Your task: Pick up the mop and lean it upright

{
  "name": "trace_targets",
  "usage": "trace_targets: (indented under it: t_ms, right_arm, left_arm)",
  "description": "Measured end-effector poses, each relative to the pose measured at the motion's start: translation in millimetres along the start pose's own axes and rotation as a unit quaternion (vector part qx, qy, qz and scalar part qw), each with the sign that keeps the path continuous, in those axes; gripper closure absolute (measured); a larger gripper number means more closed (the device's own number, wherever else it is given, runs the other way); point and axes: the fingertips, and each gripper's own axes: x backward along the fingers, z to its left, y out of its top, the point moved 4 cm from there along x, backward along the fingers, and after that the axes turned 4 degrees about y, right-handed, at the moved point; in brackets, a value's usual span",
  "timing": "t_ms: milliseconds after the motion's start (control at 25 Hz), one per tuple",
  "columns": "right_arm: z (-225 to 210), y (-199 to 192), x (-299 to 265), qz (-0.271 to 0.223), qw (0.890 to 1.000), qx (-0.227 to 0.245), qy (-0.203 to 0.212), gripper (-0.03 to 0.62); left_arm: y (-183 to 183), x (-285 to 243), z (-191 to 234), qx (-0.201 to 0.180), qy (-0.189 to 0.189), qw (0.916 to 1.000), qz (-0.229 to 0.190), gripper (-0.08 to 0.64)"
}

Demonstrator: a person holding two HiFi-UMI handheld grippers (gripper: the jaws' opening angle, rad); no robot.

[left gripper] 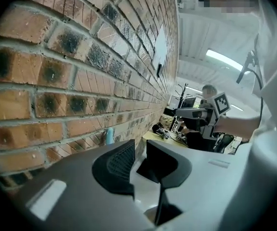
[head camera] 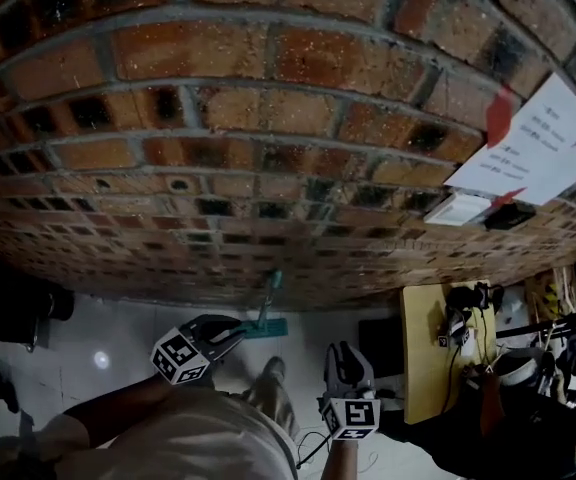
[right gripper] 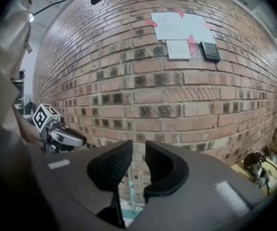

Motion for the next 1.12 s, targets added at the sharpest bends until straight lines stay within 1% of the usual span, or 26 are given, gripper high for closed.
trace_targets:
  t_ms: [120,200,320,440,600,760,920,1000,1120]
  right_arm:
    - [-29,3,-5,-0.001,1.000,0.011,0.023,0.515]
    - [-44,2,-9,-0.001,0.999,0.008,0.043,0.515]
    - [-61,10,-17,-0.004,0.998,-0.003,0.069,0.515]
    - [-72,14,-29,-0.006,0.995,0.008,0.102,0.515]
    - [-77,18,-43,-0.004,0.989,0.028,0.142,0.515]
    - [-79,11,-52,0.008,0.985,0.031,0.171,0.515]
    - [-81,8,-56,0.023,0.981,0.035,0.189,0.515]
    - [-74,7,-62,0.031,0.979,0.033,0.199,0.515]
    - [-62,13,-78,0.026,0.975,0.028,0.220,0.515]
  left_arm:
    - [2,-13,-8,0.013,0.030,0.9995,0.001,0.465]
    - [2,-20,-15,0.020,0.047,0.9987,0.004,0.465]
    - [7,-27,-23,0.024,0.070,0.9972,0.002,0.464]
    - [10,-34,-31,0.029,0.096,0.9950,-0.002,0.463]
    - [9,-44,-36,0.036,0.124,0.9916,-0.005,0.463]
    - [4,-52,-40,0.044,0.145,0.9884,-0.003,0.463]
    - [3,-64,-39,0.044,0.154,0.9871,-0.004,0.463]
    - [4,-63,-32,0.035,0.156,0.9870,-0.005,0.463]
    - [10,-63,-16,0.022,0.158,0.9871,-0.005,0.463]
